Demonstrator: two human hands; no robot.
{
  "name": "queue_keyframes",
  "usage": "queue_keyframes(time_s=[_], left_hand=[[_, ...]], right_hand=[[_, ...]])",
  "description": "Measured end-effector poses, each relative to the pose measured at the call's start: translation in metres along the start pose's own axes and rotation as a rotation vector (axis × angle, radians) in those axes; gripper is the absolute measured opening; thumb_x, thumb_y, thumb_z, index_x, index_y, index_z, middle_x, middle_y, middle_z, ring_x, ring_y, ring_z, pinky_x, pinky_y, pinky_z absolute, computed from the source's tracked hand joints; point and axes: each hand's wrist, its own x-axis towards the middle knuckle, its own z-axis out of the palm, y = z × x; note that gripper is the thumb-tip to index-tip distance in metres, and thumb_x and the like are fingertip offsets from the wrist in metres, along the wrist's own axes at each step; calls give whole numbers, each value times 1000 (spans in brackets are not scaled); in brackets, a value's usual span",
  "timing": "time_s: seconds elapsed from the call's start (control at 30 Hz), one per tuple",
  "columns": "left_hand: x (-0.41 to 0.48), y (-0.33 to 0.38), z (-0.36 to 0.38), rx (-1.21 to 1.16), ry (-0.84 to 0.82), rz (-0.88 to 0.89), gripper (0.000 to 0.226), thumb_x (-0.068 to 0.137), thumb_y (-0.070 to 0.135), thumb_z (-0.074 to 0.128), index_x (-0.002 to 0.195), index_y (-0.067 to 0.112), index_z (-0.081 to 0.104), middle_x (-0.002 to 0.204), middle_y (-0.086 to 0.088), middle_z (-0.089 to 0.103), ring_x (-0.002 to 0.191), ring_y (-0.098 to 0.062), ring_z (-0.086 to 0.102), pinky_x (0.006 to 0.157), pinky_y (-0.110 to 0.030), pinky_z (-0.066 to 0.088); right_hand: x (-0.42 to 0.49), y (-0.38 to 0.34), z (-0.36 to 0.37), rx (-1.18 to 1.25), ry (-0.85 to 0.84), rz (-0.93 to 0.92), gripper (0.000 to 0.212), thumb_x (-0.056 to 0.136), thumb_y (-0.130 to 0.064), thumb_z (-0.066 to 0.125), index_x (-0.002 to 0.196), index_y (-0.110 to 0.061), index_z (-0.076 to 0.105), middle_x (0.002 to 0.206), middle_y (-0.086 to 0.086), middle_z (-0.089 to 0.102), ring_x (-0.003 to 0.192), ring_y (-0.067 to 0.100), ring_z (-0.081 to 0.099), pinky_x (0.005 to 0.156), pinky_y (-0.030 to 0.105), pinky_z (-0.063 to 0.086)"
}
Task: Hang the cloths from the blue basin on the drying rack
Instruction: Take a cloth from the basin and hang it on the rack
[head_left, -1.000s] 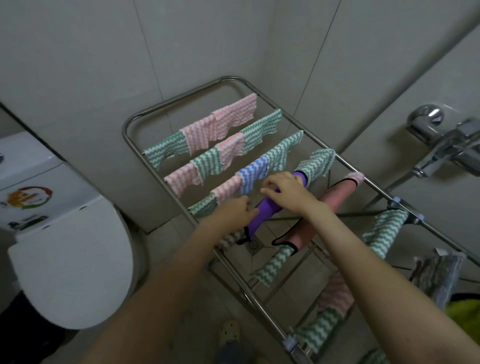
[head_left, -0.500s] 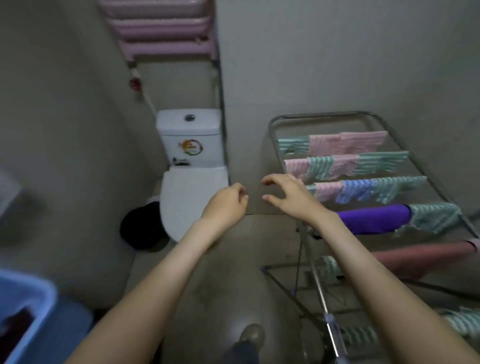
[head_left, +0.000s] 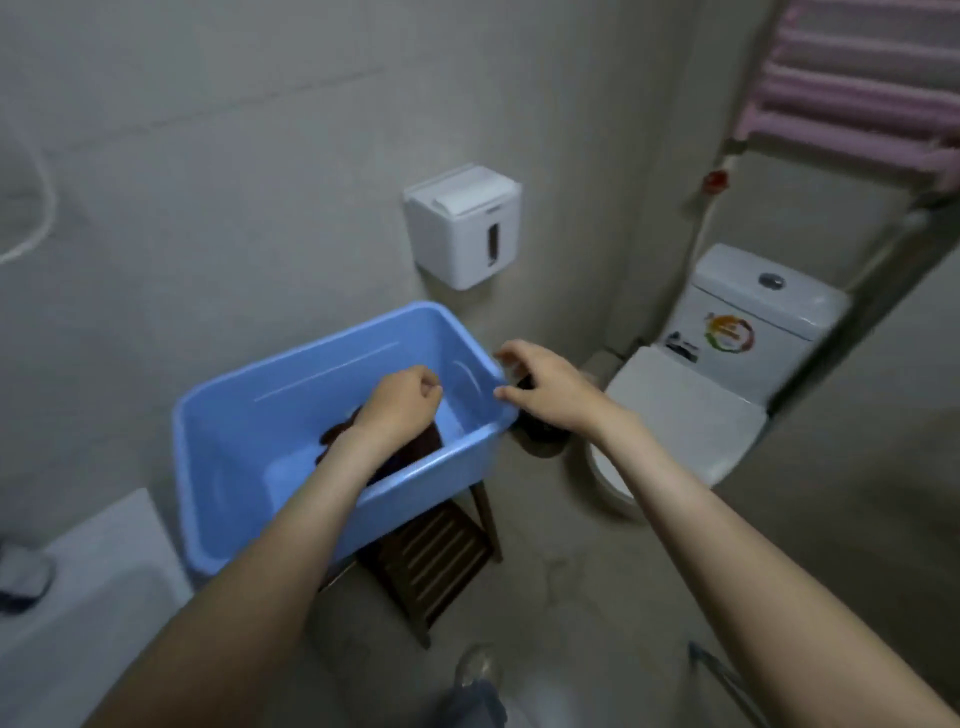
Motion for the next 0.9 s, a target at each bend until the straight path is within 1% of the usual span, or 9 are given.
queue_keyframes(time_s=[0.13, 0.3, 0.4, 0.57, 0.63, 0.73, 0.8, 0.87, 0.9], left_hand=[[6, -75, -29, -13, 14, -193, 24, 93, 19, 53, 114, 12, 64, 119, -11, 65, 113, -26, 57, 89, -27, 40], [35, -140, -43, -40, -46, -344, 30, 92, 23, 56, 120, 13, 60, 127, -10, 61, 118, -25, 54, 93, -26, 39], [51, -161, -36, -59, -109, -368, 38, 90, 24, 59, 126, 11, 55, 131, -11, 57, 121, -25, 52, 95, -25, 38], [78, -184, -28, -111, -221, -383, 46, 89, 19, 62, 132, 8, 50, 130, -14, 56, 120, -26, 52, 98, -27, 39], [85, -187, -24, -107, -263, -365, 47, 89, 17, 62, 133, 7, 50, 131, -16, 56, 120, -27, 52, 98, -27, 38], [93, -188, -22, -93, -302, -314, 50, 89, 11, 61, 137, 10, 47, 134, -15, 53, 122, -27, 50, 97, -25, 36], [97, -185, -22, -87, -336, -259, 59, 87, 11, 63, 141, 14, 42, 140, -12, 48, 125, -26, 47, 97, -24, 35], [98, -181, -24, -77, -409, -204, 65, 85, 16, 67, 143, 18, 38, 140, -11, 46, 125, -26, 47, 97, -27, 37], [97, -177, -25, -75, -448, -179, 61, 85, 20, 67, 140, 17, 43, 134, -12, 49, 122, -27, 49, 95, -28, 39]], right_hand=[[71, -30, 60, -19, -229, 15, 51, 88, -21, 65, 134, -10, 46, 129, 9, 53, 107, 20, 56, 83, 18, 36], [155, -43, 130, -171, -468, 45, 43, 87, -19, 65, 126, -7, 53, 130, 13, 55, 120, 28, 51, 97, 31, 39], [183, -32, 160, -249, -516, 90, 49, 85, -13, 64, 132, -9, 49, 135, 14, 51, 124, 29, 48, 98, 31, 38], [212, -15, 203, -234, -587, 241, 52, 85, -19, 67, 132, -7, 48, 134, 13, 53, 122, 30, 50, 100, 35, 41], [215, -9, 213, -261, -579, 233, 48, 83, -16, 65, 128, -11, 51, 132, 14, 54, 119, 32, 51, 99, 36, 42], [217, -4, 216, -453, -628, 134, 48, 78, -28, 67, 123, -15, 55, 134, 18, 44, 123, 36, 42, 100, 37, 41], [222, -10, 206, -399, -664, 78, 38, 76, -29, 71, 111, -16, 59, 125, 13, 43, 120, 31, 39, 97, 34, 39], [223, -21, 188, -205, -635, 32, 18, 79, -22, 71, 88, -19, 56, 100, 4, 53, 103, 24, 50, 82, 30, 42], [222, -29, 175, -115, -615, 7, 19, 81, -20, 71, 79, -21, 52, 86, -1, 54, 92, 20, 53, 73, 29, 41]])
